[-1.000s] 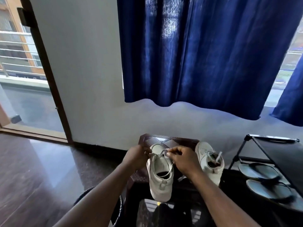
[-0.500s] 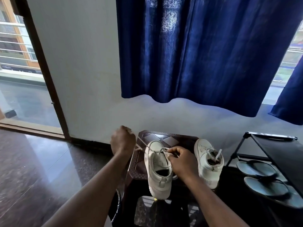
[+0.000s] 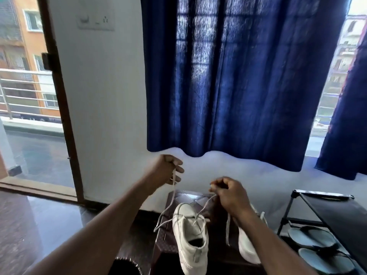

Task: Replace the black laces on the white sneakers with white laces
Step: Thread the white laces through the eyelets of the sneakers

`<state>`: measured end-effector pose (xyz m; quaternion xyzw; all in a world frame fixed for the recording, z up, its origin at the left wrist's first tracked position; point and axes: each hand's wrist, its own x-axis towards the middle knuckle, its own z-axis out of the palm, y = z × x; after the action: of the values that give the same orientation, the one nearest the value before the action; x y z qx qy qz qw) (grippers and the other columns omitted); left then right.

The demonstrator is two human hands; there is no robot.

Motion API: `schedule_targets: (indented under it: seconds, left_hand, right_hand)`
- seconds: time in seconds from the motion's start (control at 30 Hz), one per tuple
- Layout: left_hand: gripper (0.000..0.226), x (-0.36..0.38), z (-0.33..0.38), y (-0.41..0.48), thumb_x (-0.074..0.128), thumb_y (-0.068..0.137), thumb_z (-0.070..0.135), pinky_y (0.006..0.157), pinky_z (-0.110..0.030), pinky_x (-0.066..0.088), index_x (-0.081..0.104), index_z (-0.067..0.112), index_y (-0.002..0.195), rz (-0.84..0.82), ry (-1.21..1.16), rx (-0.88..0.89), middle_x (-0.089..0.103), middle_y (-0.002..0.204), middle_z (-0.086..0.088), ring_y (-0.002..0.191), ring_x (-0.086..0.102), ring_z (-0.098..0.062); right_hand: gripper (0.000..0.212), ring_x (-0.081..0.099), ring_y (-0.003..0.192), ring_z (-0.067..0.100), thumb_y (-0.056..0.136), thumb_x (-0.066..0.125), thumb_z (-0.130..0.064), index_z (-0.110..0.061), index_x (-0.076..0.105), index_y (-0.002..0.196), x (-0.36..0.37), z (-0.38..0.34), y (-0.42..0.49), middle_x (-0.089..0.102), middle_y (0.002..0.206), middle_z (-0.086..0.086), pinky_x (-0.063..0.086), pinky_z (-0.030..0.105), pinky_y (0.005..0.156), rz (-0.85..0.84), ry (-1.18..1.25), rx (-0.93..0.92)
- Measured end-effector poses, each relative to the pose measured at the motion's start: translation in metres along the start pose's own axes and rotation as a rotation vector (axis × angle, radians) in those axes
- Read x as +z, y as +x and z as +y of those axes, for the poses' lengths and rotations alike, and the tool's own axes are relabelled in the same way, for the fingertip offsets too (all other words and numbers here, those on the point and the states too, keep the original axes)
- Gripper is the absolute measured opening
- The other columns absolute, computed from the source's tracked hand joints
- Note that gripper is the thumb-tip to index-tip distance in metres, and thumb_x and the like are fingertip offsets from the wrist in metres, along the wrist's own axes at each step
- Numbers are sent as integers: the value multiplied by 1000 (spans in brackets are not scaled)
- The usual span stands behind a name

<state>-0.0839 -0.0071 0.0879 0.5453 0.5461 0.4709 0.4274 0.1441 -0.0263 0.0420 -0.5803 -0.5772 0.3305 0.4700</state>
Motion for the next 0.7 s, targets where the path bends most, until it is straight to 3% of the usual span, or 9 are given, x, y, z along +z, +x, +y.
schedule_targets:
  seconds: [0.07, 0.13, 0.2, 0.37, 0.5, 0.7]
  left_hand:
    - [32, -3, 41, -5, 38, 103, -4, 61, -36, 56, 68, 0, 113, -77, -62, 57, 76, 103, -21, 70, 72, -34]
    - [35, -4, 83, -8, 36, 103, -8, 61, -37, 59, 68, 0, 116, -127, -71, 140, 76, 108, -20, 75, 75, -36]
    - [34, -3, 125, -10, 38, 103, -10, 61, -38, 60, 68, 1, 115, -127, -43, 235, 77, 107, -18, 74, 75, -35]
    - [21, -4, 223, -7, 50, 105, 5, 55, -32, 60, 71, 5, 102, -18, 57, 451, 80, 94, -11, 67, 73, -29]
    - [24, -2, 286, -12, 53, 107, 22, 48, -25, 50, 71, 9, 98, 40, 107, 541, 77, 78, -4, 53, 67, -21]
    - [25, 13, 335, -26, 68, 101, 32, 50, -25, 49, 76, 13, 87, 127, 165, 638, 65, 60, 7, 47, 60, -13]
  right_hand:
    - [10, 63, 56, 11, 93, 71, -4, -13, 75, 91, -21, -40, 14, 77, 84, 6, 46, 22, 50, -46, 139, -13]
    - [11, 59, 56, 10, 94, 68, 1, -8, 74, 92, -41, -82, 28, 74, 80, 8, 37, 21, 48, -71, 223, -55]
    - [12, 58, 60, 11, 94, 67, 3, -7, 75, 92, -62, -127, 39, 74, 77, 7, 38, 21, 51, -80, 259, -95]
    - [16, 60, 61, 9, 95, 60, 9, -1, 72, 94, -104, -230, 46, 70, 77, 7, 43, 16, 52, -106, 304, -208]
    - [12, 60, 64, 11, 97, 61, 6, -1, 71, 94, -130, -292, 39, 69, 78, 8, 43, 19, 58, -85, 306, -305]
    - [15, 58, 60, 11, 96, 59, 8, 3, 71, 104, -148, -347, 29, 67, 76, 10, 47, 20, 60, -3, 362, -378]
